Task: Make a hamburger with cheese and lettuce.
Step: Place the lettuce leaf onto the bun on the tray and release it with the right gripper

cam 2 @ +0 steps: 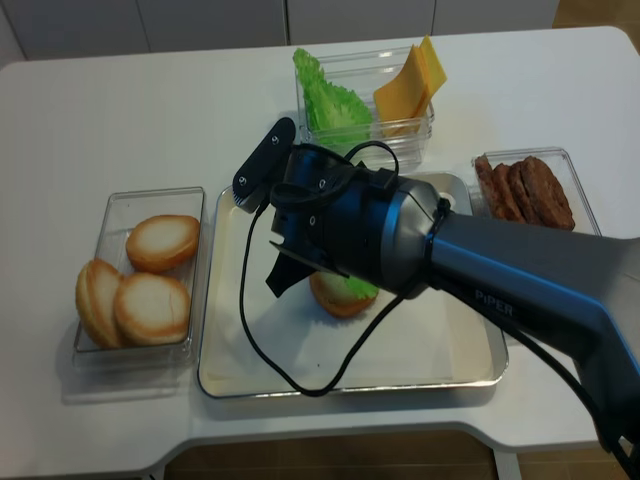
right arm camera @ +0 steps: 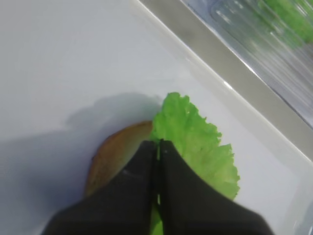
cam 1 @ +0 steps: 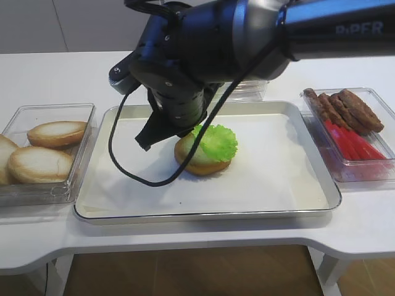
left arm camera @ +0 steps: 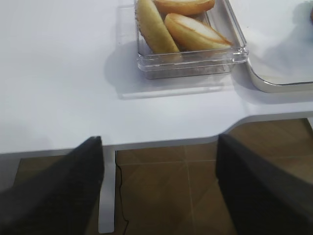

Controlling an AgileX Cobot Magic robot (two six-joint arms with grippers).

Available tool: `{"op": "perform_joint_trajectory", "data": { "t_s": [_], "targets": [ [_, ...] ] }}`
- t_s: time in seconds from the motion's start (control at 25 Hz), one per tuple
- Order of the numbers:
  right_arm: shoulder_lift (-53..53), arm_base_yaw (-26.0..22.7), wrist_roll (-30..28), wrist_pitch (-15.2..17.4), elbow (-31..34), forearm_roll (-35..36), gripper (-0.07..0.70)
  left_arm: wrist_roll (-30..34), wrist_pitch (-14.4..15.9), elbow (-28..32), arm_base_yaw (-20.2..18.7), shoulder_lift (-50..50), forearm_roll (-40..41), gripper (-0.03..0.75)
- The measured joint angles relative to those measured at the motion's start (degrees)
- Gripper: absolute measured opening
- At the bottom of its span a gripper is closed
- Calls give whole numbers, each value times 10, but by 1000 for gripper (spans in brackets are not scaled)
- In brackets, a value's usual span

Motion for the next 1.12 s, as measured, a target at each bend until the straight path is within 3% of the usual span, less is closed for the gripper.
{"op": "perform_joint_trajectory", "data": {
  "t_s": [0.76, 1.12],
  "targets": [
    [36, 0, 0, -3, 0, 36, 7, 0, 0, 0, 0, 0, 0, 532],
    [36, 0, 1, -4, 0, 41, 49, 0, 0, 0, 0, 0, 0, 532]
  ]
}}
